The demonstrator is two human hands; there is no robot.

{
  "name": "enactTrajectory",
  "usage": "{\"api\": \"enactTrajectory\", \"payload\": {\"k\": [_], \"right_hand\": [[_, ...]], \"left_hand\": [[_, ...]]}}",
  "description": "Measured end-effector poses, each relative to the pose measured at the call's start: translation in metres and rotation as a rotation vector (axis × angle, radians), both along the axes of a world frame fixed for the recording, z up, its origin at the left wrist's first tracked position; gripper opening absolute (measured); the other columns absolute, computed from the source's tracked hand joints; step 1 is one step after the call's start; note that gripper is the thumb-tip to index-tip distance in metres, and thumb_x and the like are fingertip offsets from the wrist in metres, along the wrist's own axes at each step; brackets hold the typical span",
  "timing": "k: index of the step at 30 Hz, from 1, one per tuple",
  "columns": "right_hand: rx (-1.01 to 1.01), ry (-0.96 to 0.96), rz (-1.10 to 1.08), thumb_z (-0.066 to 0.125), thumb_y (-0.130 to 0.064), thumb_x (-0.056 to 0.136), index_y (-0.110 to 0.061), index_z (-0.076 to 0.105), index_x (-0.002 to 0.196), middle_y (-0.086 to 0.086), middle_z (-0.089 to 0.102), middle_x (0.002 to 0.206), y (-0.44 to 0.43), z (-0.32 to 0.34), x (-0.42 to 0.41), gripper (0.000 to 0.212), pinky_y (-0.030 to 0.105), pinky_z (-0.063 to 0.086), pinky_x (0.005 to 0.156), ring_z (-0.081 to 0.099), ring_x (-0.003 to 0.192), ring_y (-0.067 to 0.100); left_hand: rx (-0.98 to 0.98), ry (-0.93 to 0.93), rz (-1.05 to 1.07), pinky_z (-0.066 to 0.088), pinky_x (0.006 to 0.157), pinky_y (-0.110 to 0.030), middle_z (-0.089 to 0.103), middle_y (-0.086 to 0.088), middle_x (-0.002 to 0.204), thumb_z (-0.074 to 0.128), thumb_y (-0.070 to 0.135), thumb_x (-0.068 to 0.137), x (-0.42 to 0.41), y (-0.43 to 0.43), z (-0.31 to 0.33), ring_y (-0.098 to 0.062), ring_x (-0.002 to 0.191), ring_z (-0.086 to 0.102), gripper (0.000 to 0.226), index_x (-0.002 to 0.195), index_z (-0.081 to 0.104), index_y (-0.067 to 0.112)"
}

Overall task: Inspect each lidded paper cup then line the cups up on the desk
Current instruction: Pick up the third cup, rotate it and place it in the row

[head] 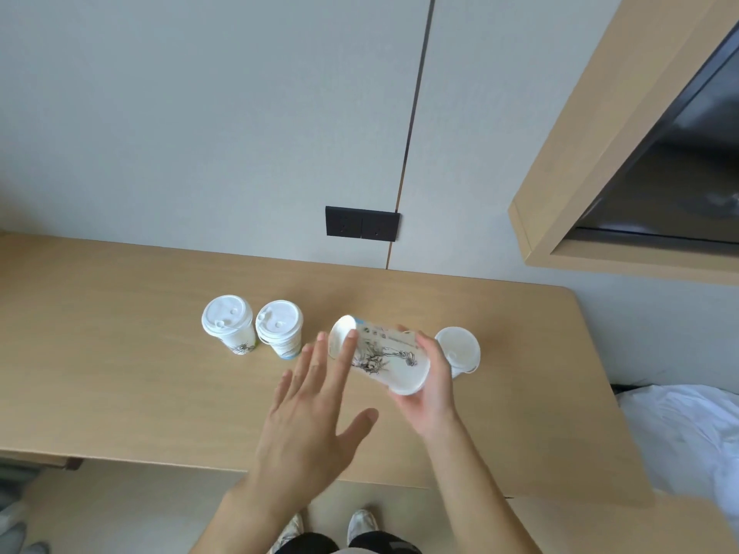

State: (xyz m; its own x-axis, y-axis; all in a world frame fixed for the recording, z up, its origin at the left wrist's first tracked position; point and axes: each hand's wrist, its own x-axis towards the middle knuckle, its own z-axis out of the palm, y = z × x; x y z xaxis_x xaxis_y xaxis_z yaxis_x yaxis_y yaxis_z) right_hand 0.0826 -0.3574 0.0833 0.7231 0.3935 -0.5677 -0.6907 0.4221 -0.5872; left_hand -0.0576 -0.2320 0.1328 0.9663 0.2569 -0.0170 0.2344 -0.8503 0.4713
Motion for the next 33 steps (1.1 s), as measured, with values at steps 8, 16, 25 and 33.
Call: {"api": "enactTrajectory", "payload": {"k": [8,16,25,33], "right_hand": [[-0.799,-0.829,0.221,0.074,-0.037,0.092,-0.037,0.055,0.141,-0.016,0.054,0.135,0.008,0.019,0.014,0.053,0.018,0.035,0.100,0.049,0.126,-0.001],[-1.155,-1.090,0.437,0.074,-0.042,0.085,-0.034,0.051,0.147,-0.009,0.047,0.142,0.052,-0.016,0.033,0.066,0.025,0.035,0.101,0.042,0.133,0.016],[-1.342,-1.151,0.574,0.077,-0.040,0.078,-0.024,0.057,0.144,0.003,0.054,0.140,0.110,-0.062,0.049,0.071,0.045,0.049,0.101,0.051,0.126,0.031],[-1.370,-1.146,0.530,0.082,-0.035,0.069,-0.019,0.065,0.134,0.007,0.061,0.129,0.144,-0.095,0.054,0.070,0.048,0.054,0.093,0.060,0.115,0.035]], "left_hand": [[-0.215,-0.030,-0.126,0.004,0.129,-0.045,-0.018,0.013,0.170,0.052,0.055,0.094,0.020,-0.004,-0.064,-0.013,0.156,-0.022,0.097,0.160,-0.016,0.036],[-0.525,0.053,-0.119,0.005,0.128,-0.029,-0.021,0.028,0.165,0.069,0.036,0.091,0.045,0.018,-0.107,0.000,0.155,-0.018,0.111,0.161,-0.018,0.029],[-0.734,0.228,-0.011,0.025,0.111,-0.015,0.020,0.016,0.168,0.072,0.031,0.090,0.072,0.061,-0.148,-0.004,0.151,0.024,0.108,0.161,-0.009,0.039],[-0.741,0.319,-0.003,0.027,0.105,-0.010,0.028,0.013,0.166,0.071,0.029,0.090,0.082,0.094,-0.184,-0.009,0.149,0.031,0.109,0.162,-0.010,0.034]]}}
